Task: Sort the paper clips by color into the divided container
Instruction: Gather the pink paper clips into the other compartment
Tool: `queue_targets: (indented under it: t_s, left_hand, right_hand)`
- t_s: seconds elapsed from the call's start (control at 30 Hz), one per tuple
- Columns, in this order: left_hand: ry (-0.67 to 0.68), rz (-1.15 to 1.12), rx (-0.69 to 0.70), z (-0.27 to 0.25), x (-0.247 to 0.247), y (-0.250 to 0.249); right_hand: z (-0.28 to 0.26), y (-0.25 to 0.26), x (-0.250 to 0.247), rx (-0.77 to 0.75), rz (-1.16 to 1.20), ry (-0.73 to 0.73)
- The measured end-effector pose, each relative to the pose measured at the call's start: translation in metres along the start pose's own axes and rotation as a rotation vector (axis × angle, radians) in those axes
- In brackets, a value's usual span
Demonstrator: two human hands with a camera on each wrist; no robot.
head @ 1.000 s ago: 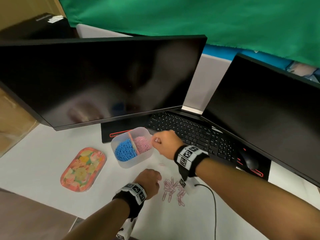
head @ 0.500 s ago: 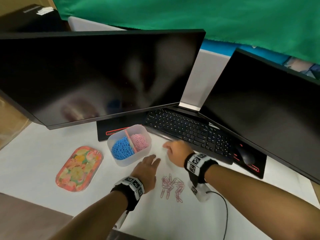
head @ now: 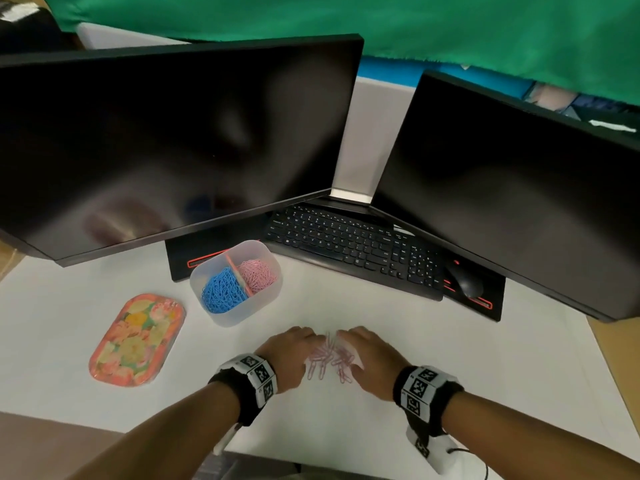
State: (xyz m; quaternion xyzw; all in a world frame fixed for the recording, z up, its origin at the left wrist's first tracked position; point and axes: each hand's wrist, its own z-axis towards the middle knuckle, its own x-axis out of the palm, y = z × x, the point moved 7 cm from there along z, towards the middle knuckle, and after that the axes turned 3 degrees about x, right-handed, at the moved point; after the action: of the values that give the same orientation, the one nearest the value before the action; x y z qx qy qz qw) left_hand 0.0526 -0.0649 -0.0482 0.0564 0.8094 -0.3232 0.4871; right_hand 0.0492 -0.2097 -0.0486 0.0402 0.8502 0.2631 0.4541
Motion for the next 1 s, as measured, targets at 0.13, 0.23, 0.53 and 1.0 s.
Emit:
queue_targets:
  t_s: [0.13, 0.23, 0.53, 1.0]
  left_hand:
    - [0.049, -0.008, -0.13, 0.002, 0.008, 0.01]
    - [0.057, 0.003, -0.197, 0.005, 0.015, 0.007]
    - [-0.085, -0.087, -0.228, 0.019, 0.008, -0.005]
    - [0.024, 0.018, -0.34, 0.028, -0.002, 0.002]
  right_hand:
    - [-0.008, -0.017, 0.006, 0.113, -0.12, 0.065]
    - [-0.005, -0.011, 0.012, 0.105, -0.076, 0.06]
    - [0.013, 0.004, 0.012, 0.095, 0.015, -0.043]
    - [0.035, 0.016, 0.004, 0.069, -0.197, -0.025]
